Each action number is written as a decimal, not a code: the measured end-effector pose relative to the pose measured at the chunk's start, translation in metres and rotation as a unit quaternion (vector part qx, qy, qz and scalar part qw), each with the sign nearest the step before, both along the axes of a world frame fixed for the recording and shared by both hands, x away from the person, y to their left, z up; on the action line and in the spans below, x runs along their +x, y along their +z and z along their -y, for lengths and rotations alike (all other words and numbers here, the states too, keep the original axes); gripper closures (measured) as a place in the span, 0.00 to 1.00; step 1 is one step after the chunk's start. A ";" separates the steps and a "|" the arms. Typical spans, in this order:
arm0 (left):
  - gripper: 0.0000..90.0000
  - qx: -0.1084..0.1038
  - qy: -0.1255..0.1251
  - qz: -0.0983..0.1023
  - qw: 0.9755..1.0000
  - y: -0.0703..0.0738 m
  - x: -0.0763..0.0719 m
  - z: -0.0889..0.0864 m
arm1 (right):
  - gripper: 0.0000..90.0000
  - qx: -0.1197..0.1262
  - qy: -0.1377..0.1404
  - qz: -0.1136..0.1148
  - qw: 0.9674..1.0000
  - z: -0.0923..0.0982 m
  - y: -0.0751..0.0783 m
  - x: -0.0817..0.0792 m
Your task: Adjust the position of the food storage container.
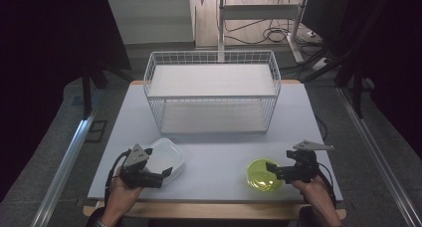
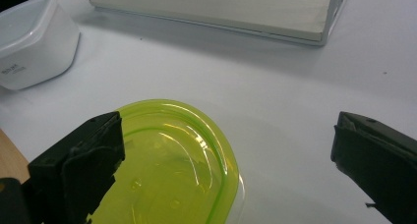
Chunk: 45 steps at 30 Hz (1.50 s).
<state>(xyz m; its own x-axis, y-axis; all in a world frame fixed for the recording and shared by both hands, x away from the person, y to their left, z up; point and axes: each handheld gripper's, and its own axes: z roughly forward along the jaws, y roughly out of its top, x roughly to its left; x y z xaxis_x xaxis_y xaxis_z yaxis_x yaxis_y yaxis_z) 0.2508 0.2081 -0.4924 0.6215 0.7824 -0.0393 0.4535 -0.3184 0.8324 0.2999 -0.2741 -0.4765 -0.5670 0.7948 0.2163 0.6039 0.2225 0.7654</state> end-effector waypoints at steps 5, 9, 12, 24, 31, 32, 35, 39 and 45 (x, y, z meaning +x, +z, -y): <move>0.04 0.012 -0.001 0.005 1.000 -0.001 0.000 0.001 | 0.00 -0.017 0.007 -0.005 1.000 -0.003 -0.002 0.000; 0.04 0.019 -0.002 0.010 1.000 -0.002 0.000 0.002 | 0.02 -0.021 0.014 -0.006 1.000 -0.006 -0.001 -0.001; 0.04 0.020 -0.004 0.011 1.000 -0.002 0.000 0.003 | 0.10 -0.027 0.020 -0.004 0.999 -0.009 0.001 -0.004; 0.04 0.006 -0.011 0.015 1.000 -0.001 -0.001 0.001 | 0.61 -0.067 0.098 0.027 0.993 -0.030 0.017 -0.022; 0.04 0.010 -0.014 0.014 1.000 -0.001 -0.001 0.002 | 0.81 -0.092 0.152 0.018 0.984 -0.046 0.019 -0.035; 0.04 0.010 -0.014 0.014 1.000 -0.001 -0.001 0.002 | 0.81 -0.092 0.152 0.018 0.984 -0.046 0.019 -0.035; 0.04 0.010 -0.016 0.013 1.000 -0.001 -0.001 0.002 | 0.87 -0.094 0.161 0.017 0.982 -0.049 0.020 -0.040; 0.04 0.010 -0.016 0.015 1.000 -0.001 -0.001 0.003 | 0.94 -0.097 0.172 0.019 0.980 -0.052 0.022 -0.045; 0.05 0.010 -0.015 0.016 1.000 -0.001 -0.001 0.002 | 0.99 -0.104 0.196 0.011 0.975 -0.056 0.021 -0.051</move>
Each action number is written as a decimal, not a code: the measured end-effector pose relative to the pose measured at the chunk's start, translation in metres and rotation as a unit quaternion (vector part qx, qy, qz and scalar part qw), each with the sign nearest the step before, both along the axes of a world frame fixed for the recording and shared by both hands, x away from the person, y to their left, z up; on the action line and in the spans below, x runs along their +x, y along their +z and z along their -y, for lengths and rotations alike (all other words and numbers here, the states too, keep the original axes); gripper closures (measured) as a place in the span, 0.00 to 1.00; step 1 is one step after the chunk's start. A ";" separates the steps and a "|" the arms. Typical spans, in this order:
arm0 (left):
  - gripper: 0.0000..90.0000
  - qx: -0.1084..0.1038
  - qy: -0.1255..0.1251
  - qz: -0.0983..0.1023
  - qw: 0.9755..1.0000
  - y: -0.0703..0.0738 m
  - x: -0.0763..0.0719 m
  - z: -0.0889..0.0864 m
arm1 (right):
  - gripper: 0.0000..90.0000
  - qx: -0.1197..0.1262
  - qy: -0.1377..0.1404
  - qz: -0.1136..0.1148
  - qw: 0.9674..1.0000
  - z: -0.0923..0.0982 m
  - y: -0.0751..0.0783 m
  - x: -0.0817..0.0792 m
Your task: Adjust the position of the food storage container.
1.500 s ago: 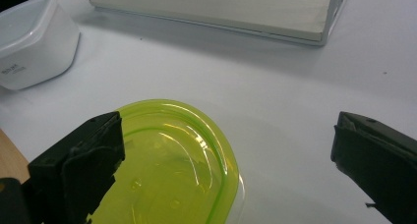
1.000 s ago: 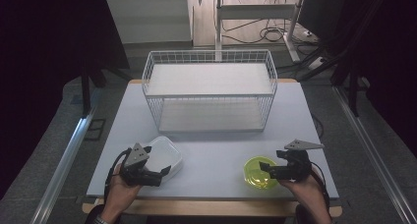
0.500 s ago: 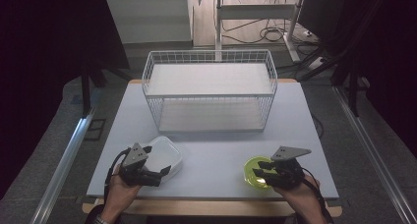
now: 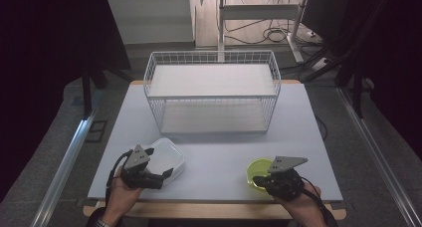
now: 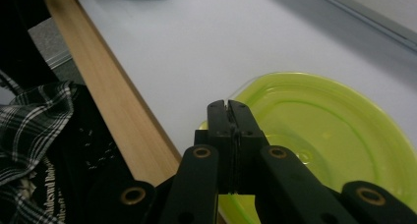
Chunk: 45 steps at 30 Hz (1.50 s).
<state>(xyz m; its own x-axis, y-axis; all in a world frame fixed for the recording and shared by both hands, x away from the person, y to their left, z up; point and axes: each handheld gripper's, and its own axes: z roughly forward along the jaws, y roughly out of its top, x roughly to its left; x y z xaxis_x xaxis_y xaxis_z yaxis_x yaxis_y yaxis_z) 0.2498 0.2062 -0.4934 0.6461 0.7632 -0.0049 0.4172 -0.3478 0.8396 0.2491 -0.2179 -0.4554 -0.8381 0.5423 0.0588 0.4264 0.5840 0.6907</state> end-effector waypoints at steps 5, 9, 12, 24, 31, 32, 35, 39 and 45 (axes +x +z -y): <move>0.05 0.002 -0.001 0.000 1.000 0.000 0.000 0.001 | 0.99 -0.004 0.016 -0.013 1.000 -0.003 -0.003 -0.001; 0.05 0.001 0.000 0.000 1.000 0.000 0.000 0.001 | 0.99 -0.006 0.036 -0.028 0.999 -0.005 -0.008 -0.002; 0.05 0.003 -0.001 -0.001 1.000 0.000 0.000 0.001 | 0.99 -0.010 0.042 -0.034 0.998 -0.006 -0.011 -0.002; 0.05 0.005 -0.001 -0.002 1.000 -0.001 0.000 0.001 | 0.99 -0.019 0.007 -0.035 0.999 0.002 -0.018 0.011; 0.05 0.008 -0.001 -0.001 1.000 -0.001 0.000 0.002 | 0.99 -0.020 -0.019 -0.028 0.999 0.011 -0.018 0.023; 0.05 0.008 -0.001 -0.002 1.000 -0.001 0.000 0.002 | 0.99 -0.021 -0.022 -0.027 0.999 0.013 -0.018 0.025; 0.06 0.010 -0.006 -0.009 1.000 -0.001 0.001 0.002 | 0.99 -0.018 -0.032 -0.027 0.999 0.018 -0.018 0.030; 0.07 0.017 -0.010 -0.014 1.000 -0.002 0.001 0.005 | 0.99 -0.019 -0.049 -0.025 0.998 0.026 -0.017 0.037; 0.09 0.027 -0.015 -0.025 0.999 -0.002 0.001 0.007 | 0.99 -0.015 -0.068 -0.020 0.997 0.037 -0.017 0.047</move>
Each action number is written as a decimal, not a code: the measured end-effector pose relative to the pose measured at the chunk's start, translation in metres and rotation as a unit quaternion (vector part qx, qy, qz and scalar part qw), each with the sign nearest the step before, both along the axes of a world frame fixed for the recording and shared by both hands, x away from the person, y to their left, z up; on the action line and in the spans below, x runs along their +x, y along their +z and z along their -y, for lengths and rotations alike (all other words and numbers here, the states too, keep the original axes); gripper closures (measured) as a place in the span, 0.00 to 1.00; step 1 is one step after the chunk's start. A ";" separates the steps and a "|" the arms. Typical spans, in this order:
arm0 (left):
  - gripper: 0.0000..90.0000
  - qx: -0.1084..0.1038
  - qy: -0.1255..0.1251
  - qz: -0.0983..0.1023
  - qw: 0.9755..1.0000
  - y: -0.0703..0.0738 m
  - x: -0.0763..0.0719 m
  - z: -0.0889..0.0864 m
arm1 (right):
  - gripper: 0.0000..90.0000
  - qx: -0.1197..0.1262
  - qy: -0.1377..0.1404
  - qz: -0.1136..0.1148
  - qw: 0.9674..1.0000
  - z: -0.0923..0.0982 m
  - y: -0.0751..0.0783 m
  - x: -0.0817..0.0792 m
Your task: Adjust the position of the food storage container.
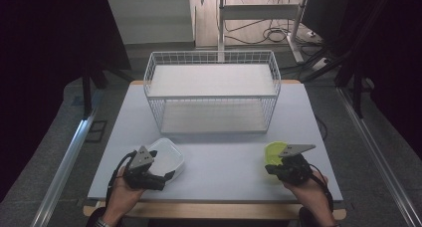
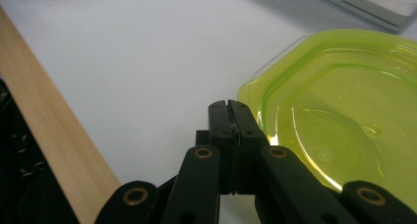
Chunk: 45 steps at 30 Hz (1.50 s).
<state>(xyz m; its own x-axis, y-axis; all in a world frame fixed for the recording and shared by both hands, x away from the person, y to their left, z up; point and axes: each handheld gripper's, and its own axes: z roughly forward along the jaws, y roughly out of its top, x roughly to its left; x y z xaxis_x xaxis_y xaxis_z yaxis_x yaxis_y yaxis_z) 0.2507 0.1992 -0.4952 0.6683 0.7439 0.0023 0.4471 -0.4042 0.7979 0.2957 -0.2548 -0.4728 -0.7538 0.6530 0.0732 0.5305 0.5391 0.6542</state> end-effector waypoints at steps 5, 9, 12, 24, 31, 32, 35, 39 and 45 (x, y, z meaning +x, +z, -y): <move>0.10 0.004 -0.001 -0.004 1.000 0.000 0.001 0.001 | 0.99 0.007 -0.017 0.003 1.000 0.011 0.000 0.009; 0.10 0.004 0.000 -0.011 1.000 0.000 0.001 0.002 | 0.99 0.013 -0.039 0.006 0.999 0.022 -0.001 0.017; 0.10 0.005 -0.005 -0.017 1.000 0.000 0.001 0.003 | 0.99 0.015 -0.048 0.006 0.999 0.027 0.000 0.021; 0.43 -0.006 -0.014 0.007 1.000 0.011 -0.004 -0.012 | 0.99 0.026 -0.058 0.023 0.998 0.025 0.002 0.018; 0.91 0.006 0.025 0.010 1.000 0.014 -0.003 -0.039 | 0.97 0.014 -0.041 0.026 0.999 0.011 0.001 0.008; 0.91 0.003 0.030 0.006 1.000 0.013 -0.003 -0.043 | 0.97 0.014 -0.041 0.026 0.999 0.011 0.001 0.008; 1.00 -0.002 0.043 -0.002 0.999 0.010 -0.007 -0.061 | 0.97 0.008 -0.035 0.024 0.999 0.006 -0.001 0.006; 1.00 -0.010 0.034 -0.016 0.999 0.005 -0.010 -0.067 | 0.96 0.004 -0.033 0.022 0.999 0.004 -0.003 0.005; 1.00 -0.004 0.013 -0.031 0.999 -0.002 -0.015 -0.061 | 0.96 0.000 -0.030 0.020 0.999 0.002 -0.004 0.005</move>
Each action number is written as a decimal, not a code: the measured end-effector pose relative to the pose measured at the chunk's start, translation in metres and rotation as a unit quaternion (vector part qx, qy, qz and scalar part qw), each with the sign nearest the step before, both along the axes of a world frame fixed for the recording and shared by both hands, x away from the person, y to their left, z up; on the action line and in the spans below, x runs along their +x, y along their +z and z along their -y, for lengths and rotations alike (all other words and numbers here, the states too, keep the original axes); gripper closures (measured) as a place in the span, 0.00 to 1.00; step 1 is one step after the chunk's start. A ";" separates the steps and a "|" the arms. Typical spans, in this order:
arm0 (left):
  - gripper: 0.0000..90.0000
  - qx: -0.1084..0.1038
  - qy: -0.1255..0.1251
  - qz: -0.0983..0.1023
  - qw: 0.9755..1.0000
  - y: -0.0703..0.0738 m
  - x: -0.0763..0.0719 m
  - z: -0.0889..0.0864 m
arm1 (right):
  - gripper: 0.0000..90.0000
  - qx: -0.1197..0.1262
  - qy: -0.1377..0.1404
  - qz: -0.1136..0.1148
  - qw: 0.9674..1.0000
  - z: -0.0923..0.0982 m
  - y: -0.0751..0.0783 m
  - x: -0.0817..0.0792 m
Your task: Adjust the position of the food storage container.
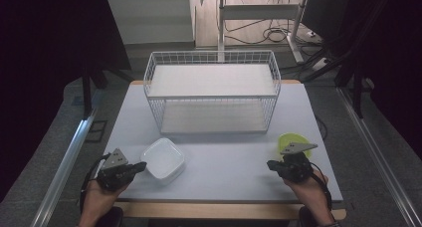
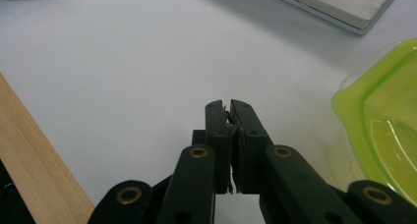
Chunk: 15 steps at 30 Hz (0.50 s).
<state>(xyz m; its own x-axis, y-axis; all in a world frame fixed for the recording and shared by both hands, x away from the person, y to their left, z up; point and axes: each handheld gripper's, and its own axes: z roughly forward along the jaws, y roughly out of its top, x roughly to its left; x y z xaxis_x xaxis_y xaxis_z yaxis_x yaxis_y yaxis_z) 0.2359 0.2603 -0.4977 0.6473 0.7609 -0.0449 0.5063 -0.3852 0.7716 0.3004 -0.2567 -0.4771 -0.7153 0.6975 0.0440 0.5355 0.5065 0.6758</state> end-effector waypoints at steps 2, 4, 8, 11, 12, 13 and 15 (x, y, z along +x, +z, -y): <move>1.00 -0.004 -0.001 -0.001 1.000 -0.001 -0.001 0.000 | 0.96 -0.001 0.001 -0.003 1.000 -0.001 0.000 0.000; 1.00 -0.012 -0.001 -0.002 1.000 -0.002 -0.001 0.000 | 0.96 -0.002 0.001 -0.005 1.000 -0.001 -0.001 0.000; 1.00 -0.023 -0.001 0.001 1.000 -0.004 0.001 0.005 | 0.96 -0.003 0.003 -0.007 1.000 -0.004 -0.003 0.002; 1.00 -0.032 -0.007 0.002 0.999 -0.005 0.006 0.015 | 0.96 0.000 0.007 -0.011 1.000 -0.006 -0.003 0.002; 1.00 -0.035 -0.010 0.001 0.999 -0.006 0.008 0.018 | 0.96 0.001 0.009 -0.011 1.000 -0.007 -0.003 0.002; 1.00 -0.037 -0.016 -0.001 0.999 -0.006 0.010 0.021 | 0.96 0.003 0.010 -0.013 1.000 -0.008 -0.004 0.002; 1.00 -0.039 -0.017 0.005 0.999 -0.003 0.012 0.022 | 0.96 0.002 0.012 -0.013 1.000 -0.010 -0.004 0.002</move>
